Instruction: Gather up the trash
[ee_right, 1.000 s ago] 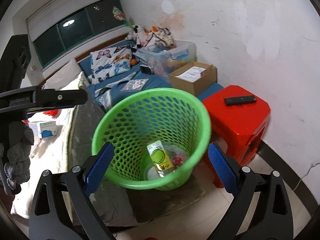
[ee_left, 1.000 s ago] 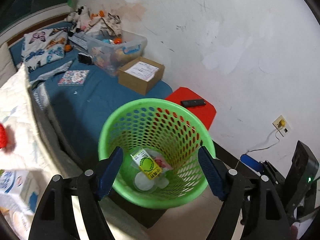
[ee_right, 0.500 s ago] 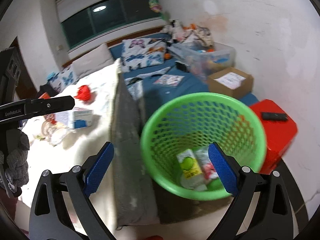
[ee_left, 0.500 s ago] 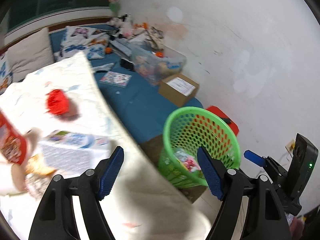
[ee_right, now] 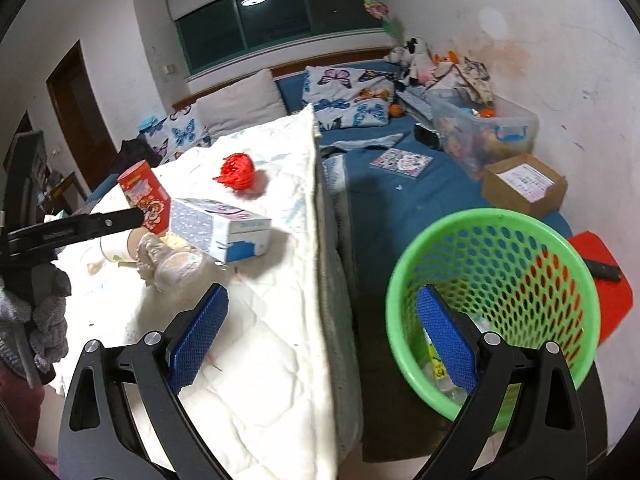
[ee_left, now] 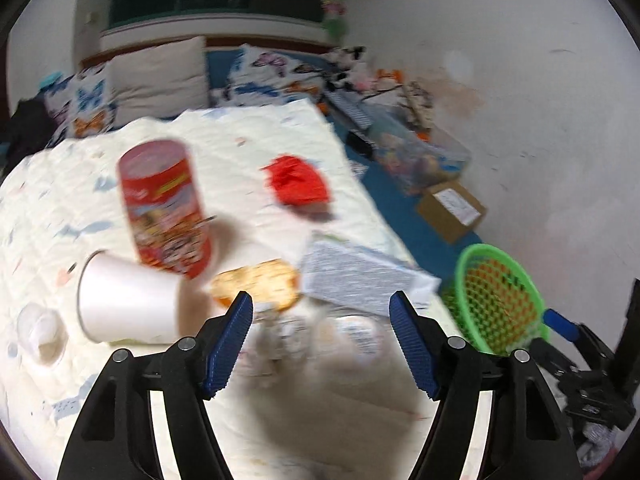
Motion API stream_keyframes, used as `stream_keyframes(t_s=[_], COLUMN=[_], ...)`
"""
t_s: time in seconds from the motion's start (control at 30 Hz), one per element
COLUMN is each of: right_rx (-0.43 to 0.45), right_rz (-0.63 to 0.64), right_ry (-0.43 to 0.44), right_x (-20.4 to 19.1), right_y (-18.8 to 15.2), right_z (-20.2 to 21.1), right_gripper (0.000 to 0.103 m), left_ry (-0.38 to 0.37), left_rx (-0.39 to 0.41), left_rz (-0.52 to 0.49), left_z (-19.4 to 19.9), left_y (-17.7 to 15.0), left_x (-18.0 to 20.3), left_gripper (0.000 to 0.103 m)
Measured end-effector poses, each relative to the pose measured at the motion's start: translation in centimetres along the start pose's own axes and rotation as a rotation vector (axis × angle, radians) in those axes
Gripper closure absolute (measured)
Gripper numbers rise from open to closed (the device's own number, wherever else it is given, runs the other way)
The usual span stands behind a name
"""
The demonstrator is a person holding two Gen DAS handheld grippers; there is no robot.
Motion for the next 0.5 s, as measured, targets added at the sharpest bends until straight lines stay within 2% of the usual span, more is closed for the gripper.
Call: stream_keyframes(t_s=[0.27,0.37,0.5], right_rx=[-0.018,-0.026,-0.037], right_rz=[0.029,0.035,0.04], right_ry=[0.022,0.027,0.037], right_x=[-1.6,-2.0,-2.4], right_y=[0.3,0.3,0.4], right_z=[-1.3,-1.9,-2.7], right_gripper=[0.009,0.009,0.009], left_ry=[0.046,0.048,0.023], left_rx=[-0.045,-0.057,-0.073], left_rz=[0.039,0.05,0.06], left_z=[-2.4,-3.1,-3.7], left_y=[-1.5,-1.8,-2.2], left_x=[-2.8,-3.6,-3.8], left_gripper=[0.035,0.035,0.041])
Point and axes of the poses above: each gripper's, at about its wrist camera, not at the fingertips, and z roughly against the way its jaws point, x to its right, y to its top, the point moved 9 cm from there along -z, roughly the way its jaws point, and after that the axes turned 5 degrees about x, right-handed, at the moved point
